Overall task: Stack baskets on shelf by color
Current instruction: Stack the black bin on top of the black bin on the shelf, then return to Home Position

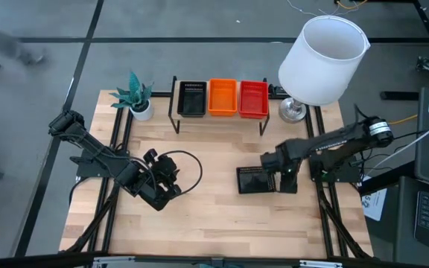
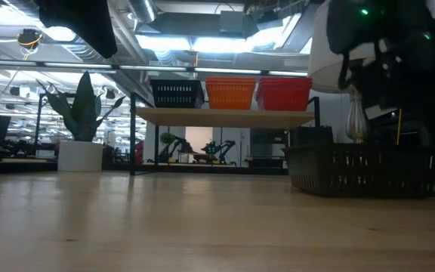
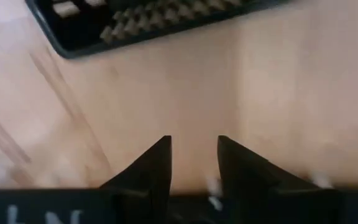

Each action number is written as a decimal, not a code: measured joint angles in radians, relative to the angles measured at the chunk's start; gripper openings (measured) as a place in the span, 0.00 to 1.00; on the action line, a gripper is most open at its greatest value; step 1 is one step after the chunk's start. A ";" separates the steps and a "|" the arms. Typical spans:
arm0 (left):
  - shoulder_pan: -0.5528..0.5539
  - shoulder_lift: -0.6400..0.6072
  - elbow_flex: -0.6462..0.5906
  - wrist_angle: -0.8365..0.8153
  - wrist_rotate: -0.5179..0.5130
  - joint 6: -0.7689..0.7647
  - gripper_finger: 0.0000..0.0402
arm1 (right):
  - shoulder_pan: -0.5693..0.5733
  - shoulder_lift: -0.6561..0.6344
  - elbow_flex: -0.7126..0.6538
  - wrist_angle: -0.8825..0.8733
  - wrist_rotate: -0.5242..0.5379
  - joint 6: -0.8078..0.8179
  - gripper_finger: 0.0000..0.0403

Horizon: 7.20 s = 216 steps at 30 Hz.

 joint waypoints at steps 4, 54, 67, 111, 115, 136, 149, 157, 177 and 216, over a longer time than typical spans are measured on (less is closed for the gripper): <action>0.001 0.000 0.000 0.005 -0.001 0.000 0.26 | 0.061 0.000 -0.112 0.390 -0.046 0.043 0.32; 0.298 0.465 0.002 0.787 0.451 0.257 0.38 | 0.407 -0.335 0.428 0.061 0.615 0.206 0.28; 0.231 0.453 0.001 0.753 0.472 0.293 0.03 | 0.407 -0.332 0.428 0.046 0.614 0.206 0.28; 1.012 0.121 0.486 -0.106 0.706 1.518 0.00 | 0.407 -0.332 0.428 -0.032 0.571 0.226 0.28; 1.040 0.149 0.486 -0.106 0.740 1.524 0.00 | 0.406 -0.332 0.428 -0.042 0.560 0.228 0.28; 1.045 0.150 0.486 -0.151 0.657 1.528 0.05 | 0.406 -0.332 0.428 -0.045 0.550 0.232 0.28; 1.033 0.150 0.486 -0.154 0.632 1.457 0.19 | 0.406 -0.332 0.428 -0.082 0.549 0.256 0.28; 0.989 0.150 0.486 -0.136 0.632 1.432 0.23 | 0.406 -0.332 0.428 -0.081 0.549 0.257 0.28; 0.652 -0.184 0.191 -0.161 0.524 0.886 0.23 | 0.618 -0.455 0.050 0.131 0.714 0.455 0.28; 0.355 -1.252 -1.106 1.148 0.532 0.906 0.23 | 0.653 -0.740 -0.256 0.685 0.702 0.013 0.28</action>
